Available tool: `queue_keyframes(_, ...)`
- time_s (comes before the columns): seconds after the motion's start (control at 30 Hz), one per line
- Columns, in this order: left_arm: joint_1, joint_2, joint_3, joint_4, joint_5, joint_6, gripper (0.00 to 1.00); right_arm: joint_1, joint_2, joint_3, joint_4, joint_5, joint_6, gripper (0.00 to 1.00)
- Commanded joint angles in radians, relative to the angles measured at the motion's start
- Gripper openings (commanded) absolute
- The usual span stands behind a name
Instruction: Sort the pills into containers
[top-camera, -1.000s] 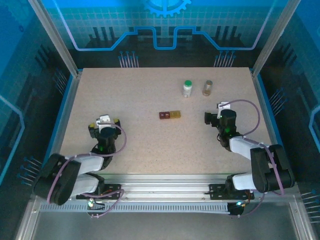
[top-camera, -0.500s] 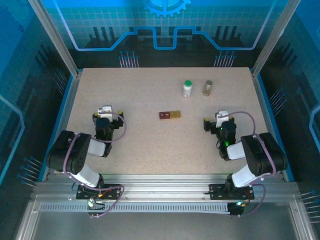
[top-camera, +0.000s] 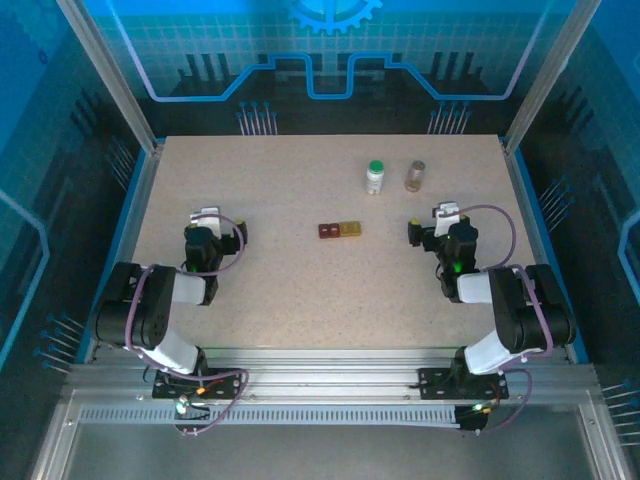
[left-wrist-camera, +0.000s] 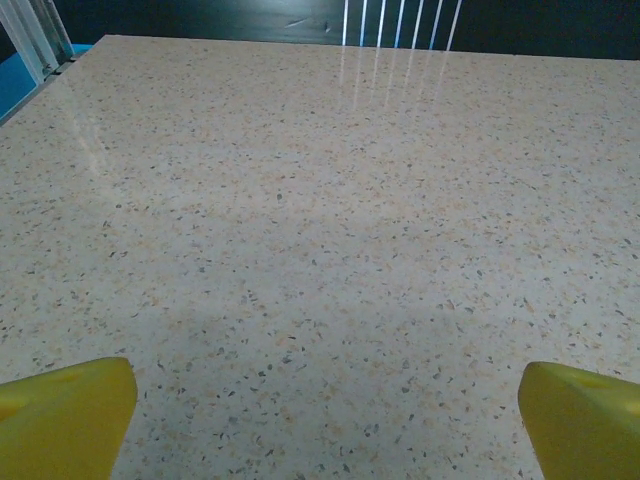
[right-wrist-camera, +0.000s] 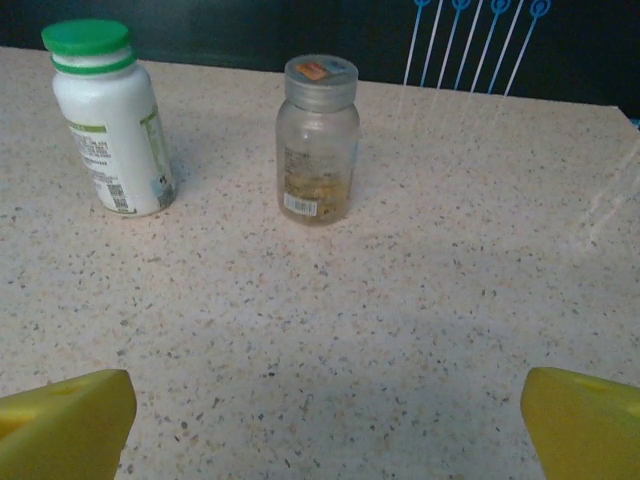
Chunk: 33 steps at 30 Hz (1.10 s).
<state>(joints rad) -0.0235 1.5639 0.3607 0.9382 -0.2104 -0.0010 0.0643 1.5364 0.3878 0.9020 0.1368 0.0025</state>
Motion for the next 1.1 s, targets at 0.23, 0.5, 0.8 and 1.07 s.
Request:
queue_keyframes(0.23, -0.006, -0.013, 0.018, -0.006, 0.027, -0.004, 0.99, -0.001, -0.004, 0.008, -0.020, -0.021, 0.004, 1.00)
queue_keyframes(0.5, -0.006, -0.013, 0.018, -0.005, 0.028, -0.002, 0.99, 0.000, -0.004, 0.008, -0.020, -0.020, 0.003, 1.00)
queue_keyframes(0.8, -0.009, -0.013, 0.021, -0.009, 0.063, 0.012, 0.99, 0.000, -0.004, 0.008, -0.020, -0.020, 0.002, 1.00)
queue_keyframes(1.07, 0.013, -0.016, 0.029, -0.034, 0.119, 0.003, 0.99, 0.000, -0.004, 0.008, -0.020, -0.020, 0.003, 1.00)
